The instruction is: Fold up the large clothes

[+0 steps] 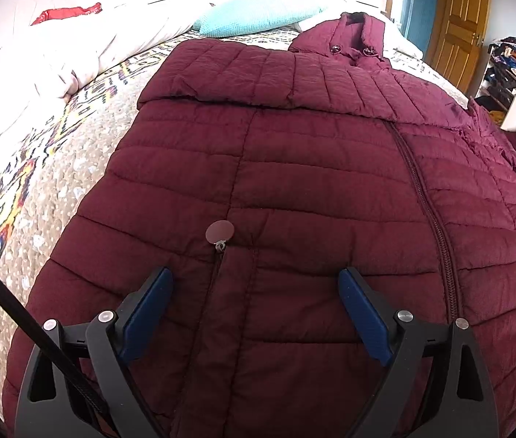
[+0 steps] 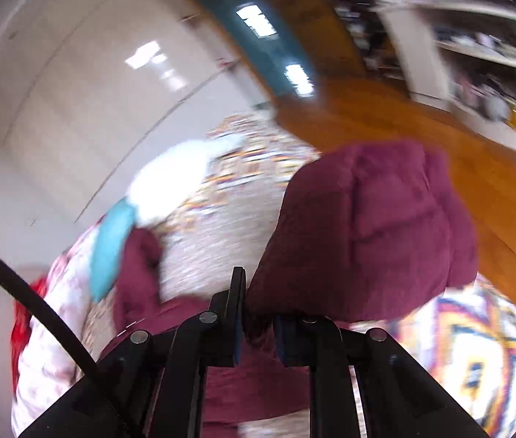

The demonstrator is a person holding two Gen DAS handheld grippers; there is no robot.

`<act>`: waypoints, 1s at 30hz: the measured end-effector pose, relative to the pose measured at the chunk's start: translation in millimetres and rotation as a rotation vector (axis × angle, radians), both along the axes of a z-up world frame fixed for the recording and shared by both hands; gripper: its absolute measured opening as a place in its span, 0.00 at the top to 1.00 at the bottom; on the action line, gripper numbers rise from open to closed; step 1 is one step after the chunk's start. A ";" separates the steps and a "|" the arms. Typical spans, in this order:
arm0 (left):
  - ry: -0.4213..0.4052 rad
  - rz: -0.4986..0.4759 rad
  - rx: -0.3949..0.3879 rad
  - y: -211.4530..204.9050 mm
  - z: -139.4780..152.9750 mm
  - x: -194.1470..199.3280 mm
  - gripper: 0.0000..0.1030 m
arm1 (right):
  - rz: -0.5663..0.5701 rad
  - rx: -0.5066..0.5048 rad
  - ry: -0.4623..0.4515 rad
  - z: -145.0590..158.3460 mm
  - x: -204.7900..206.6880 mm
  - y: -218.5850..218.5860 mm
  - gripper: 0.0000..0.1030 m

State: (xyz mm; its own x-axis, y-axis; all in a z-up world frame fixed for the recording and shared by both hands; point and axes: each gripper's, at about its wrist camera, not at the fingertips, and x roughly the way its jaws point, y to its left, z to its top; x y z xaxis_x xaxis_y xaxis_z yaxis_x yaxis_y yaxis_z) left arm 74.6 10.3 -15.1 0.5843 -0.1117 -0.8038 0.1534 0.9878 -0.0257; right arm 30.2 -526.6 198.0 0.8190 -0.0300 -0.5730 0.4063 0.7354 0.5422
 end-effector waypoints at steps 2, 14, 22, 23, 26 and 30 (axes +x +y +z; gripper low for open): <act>-0.001 -0.001 -0.011 1.3 -0.1 0.1 0.11 | 0.129 -0.028 -0.015 18.3 30.7 58.1 0.86; -0.010 -0.004 -0.080 10.7 1.6 -3.6 0.12 | 0.723 -0.039 0.191 -40.1 130.9 327.6 0.47; -0.015 -0.006 -0.109 11.7 2.1 -3.8 0.11 | 0.702 -0.204 0.248 -33.0 120.1 338.6 0.43; -0.015 -0.007 -0.113 12.6 2.0 -3.7 0.11 | 0.717 -0.219 0.261 -38.8 126.0 348.4 0.43; -0.017 -0.007 -0.130 14.1 2.5 -3.2 0.11 | 0.720 -0.230 0.300 -56.9 145.1 366.1 0.52; -0.020 -0.008 -0.145 15.9 2.1 -3.5 0.11 | 0.694 -0.262 0.425 -104.2 203.1 399.2 0.64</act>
